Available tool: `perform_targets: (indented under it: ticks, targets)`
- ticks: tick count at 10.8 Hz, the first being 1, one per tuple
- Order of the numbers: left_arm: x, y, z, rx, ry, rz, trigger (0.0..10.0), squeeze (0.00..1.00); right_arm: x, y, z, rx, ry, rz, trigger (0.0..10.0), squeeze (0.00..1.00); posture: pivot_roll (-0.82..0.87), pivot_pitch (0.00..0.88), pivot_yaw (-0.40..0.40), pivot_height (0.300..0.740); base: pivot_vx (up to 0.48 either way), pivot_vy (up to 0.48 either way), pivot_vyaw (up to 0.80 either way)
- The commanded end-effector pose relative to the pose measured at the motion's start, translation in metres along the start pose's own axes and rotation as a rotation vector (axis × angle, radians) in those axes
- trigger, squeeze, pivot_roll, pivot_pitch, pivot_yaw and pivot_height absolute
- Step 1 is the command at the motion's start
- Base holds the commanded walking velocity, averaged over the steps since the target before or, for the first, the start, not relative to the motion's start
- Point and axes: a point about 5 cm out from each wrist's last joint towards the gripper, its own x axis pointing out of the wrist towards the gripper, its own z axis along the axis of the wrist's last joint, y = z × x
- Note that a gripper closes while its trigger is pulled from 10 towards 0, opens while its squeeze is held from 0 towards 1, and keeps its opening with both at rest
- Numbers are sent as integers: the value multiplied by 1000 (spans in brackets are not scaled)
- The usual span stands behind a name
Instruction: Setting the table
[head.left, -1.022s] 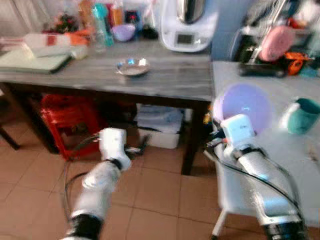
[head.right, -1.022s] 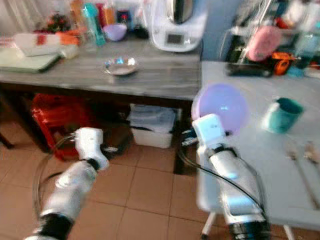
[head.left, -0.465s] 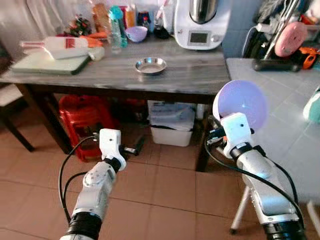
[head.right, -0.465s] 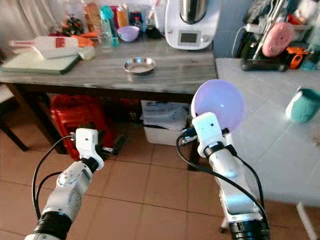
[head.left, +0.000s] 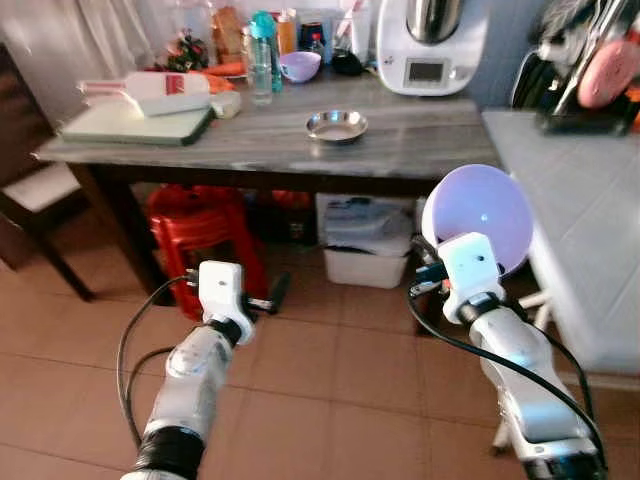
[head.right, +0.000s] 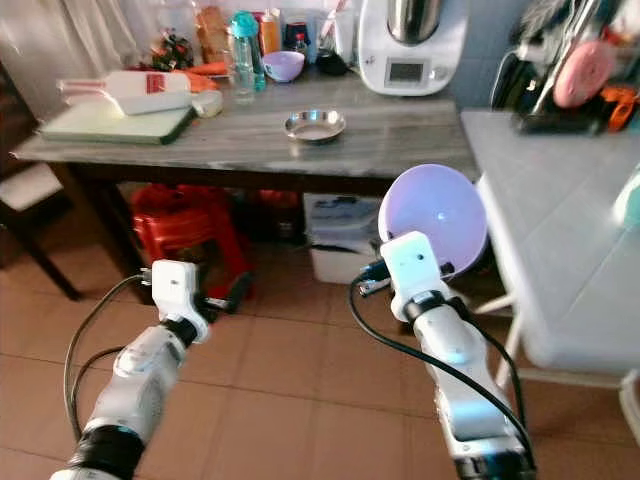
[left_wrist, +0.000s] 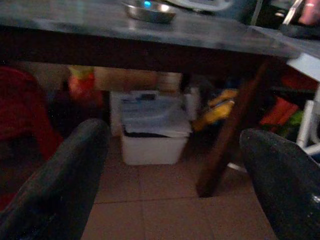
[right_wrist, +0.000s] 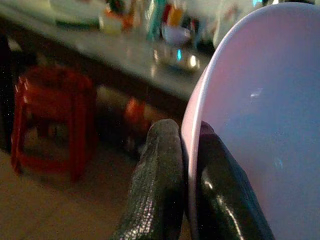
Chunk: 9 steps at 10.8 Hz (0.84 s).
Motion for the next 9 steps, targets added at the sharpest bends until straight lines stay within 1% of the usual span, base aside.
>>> perform_targets:
  ticks: [1, 2, 5, 7, 8, 9]
  targets:
    - [1, 3, 5, 28, -10, 4, 10000, 0, 0, 3, 8, 2, -34, -3, 10000, 0, -50, 0, 45, 740, 0, 382, 0]
    - [1, 3, 5, 30, -11, 4, 10000, 0, -1, 8, 6, 11, -29, 0, 10000, 0, -51, 0, 48, 740, 0, 382, 0]
    - [3, 1, 5, 26, -17, 5, 10000, 0, -2, 10, 6, 21, -26, 8, 10000, 0, -56, 0, 50, 740, 0, 375, 0]
    - [3, 1, 11, 27, -72, 14, 10000, 0, -4, 12, 6, 16, -27, 12, 10000, 0, -55, 0, 46, 740, 0, 0, 0]
    - [1, 10, 20, 81, -129, 101, 10000, 0, -6, 10, 8, 21, -47, -28, 10000, 0, -55, 0, 43, 740, 0, 0, 0]
    - [-4, 19, 27, 151, -172, 180, 10000, 0, -10, 6, 8, 52, -56, -80, 10000, 0, -53, 0, 41, 740, 0, 0, 0]
